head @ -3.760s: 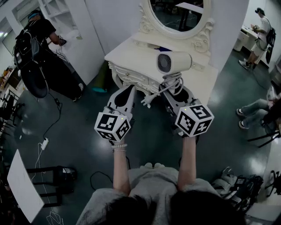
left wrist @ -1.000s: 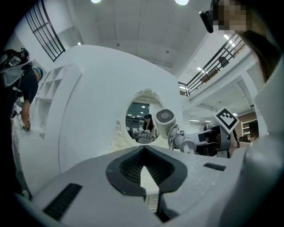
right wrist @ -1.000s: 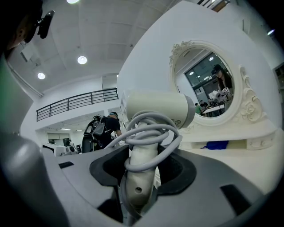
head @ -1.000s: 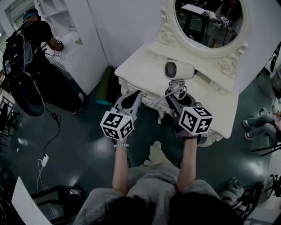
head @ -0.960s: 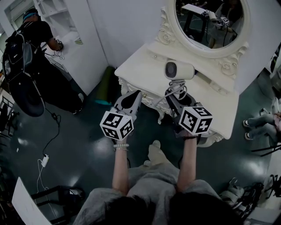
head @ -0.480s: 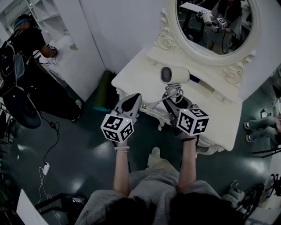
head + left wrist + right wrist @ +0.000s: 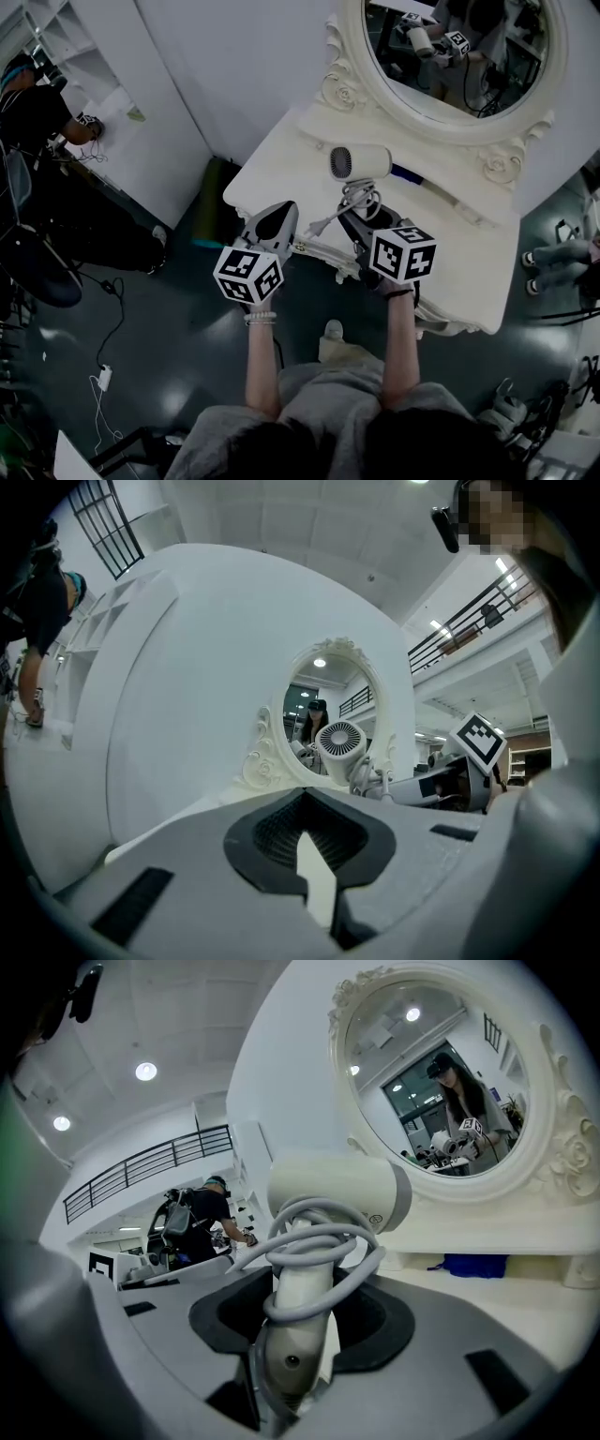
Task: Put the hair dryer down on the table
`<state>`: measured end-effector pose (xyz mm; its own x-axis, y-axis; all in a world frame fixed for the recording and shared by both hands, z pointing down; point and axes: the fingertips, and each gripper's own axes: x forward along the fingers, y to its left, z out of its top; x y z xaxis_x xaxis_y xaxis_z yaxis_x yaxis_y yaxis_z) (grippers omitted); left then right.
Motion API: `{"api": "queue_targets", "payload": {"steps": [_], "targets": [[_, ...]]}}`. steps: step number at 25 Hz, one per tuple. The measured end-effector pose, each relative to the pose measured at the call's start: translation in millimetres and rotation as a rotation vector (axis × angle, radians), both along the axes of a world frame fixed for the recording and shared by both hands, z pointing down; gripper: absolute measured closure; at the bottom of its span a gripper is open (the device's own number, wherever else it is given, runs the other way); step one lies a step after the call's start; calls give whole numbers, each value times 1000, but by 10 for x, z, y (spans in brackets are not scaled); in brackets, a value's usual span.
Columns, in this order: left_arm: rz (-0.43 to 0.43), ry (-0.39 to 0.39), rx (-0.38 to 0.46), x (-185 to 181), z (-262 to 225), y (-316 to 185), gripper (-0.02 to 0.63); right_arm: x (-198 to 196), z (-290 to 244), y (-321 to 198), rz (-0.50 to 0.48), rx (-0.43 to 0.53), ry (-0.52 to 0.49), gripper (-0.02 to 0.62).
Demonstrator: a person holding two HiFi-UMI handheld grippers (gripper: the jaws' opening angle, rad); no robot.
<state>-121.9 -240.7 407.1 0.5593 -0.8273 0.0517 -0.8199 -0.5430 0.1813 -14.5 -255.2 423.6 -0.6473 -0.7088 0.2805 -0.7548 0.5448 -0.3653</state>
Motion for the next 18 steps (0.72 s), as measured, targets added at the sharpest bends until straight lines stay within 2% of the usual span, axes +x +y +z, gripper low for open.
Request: {"api": "queue_targets", "payload": {"steps": [10,18], "targets": [[5,12,-56,105,237,-534,601,54,245,-488,-18,-55,29,403],[6,14,-118,96,497,-699,601,74,516,-674,-11,-122,60,403]]}}
